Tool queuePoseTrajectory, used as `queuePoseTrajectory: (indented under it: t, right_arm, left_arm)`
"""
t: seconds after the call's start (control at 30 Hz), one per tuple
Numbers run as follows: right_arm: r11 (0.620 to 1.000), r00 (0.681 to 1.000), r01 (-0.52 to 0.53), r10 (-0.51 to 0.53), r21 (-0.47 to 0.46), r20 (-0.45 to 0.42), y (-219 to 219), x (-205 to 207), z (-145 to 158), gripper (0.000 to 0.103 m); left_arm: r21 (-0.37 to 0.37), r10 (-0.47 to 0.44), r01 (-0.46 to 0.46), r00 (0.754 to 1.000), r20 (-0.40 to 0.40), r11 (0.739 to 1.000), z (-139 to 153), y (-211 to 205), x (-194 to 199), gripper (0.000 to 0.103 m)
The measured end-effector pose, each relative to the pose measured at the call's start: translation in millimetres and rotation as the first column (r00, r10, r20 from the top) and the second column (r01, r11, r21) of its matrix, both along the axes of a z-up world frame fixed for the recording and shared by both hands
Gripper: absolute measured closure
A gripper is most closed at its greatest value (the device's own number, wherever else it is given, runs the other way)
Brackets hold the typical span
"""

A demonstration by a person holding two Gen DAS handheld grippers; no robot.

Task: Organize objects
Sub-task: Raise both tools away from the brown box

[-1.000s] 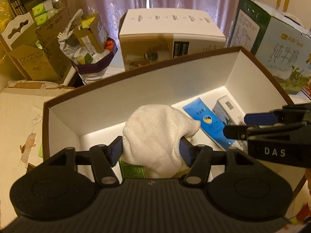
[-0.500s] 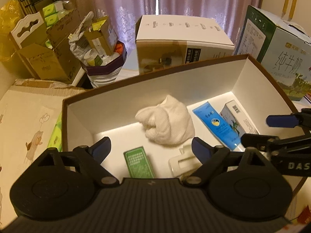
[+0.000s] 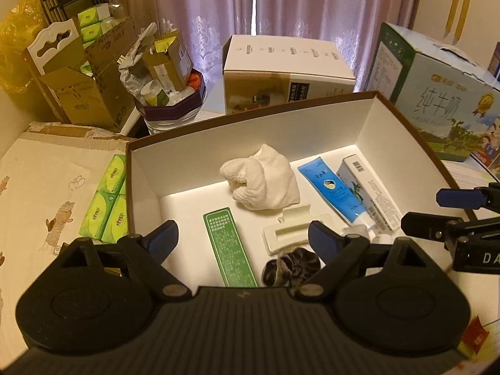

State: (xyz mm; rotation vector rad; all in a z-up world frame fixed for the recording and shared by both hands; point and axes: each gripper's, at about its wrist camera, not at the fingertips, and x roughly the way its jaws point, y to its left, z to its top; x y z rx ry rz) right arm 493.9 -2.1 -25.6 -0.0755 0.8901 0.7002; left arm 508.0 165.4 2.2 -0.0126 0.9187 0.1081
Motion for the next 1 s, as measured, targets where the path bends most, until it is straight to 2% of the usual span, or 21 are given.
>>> queuePoseTrajectory:
  t: [0.47, 1.0]
  right_arm:
    - [0.997, 0.999, 0.041, -0.041, 0.059, 0.008, -40, -56, 28, 0.033]
    - [0.995, 0.999, 0.049, -0.049, 0.083, -0.005, -82, -130, 43, 0.033]
  left_arm:
    - [-0.024, -0.034, 0.035, 0.999, 0.031, 0.999, 29, -31, -68, 0.015]
    - [-0.059, -0.074, 0.073, 0.997, -0.017, 0.996, 27, -69, -145, 0.015]
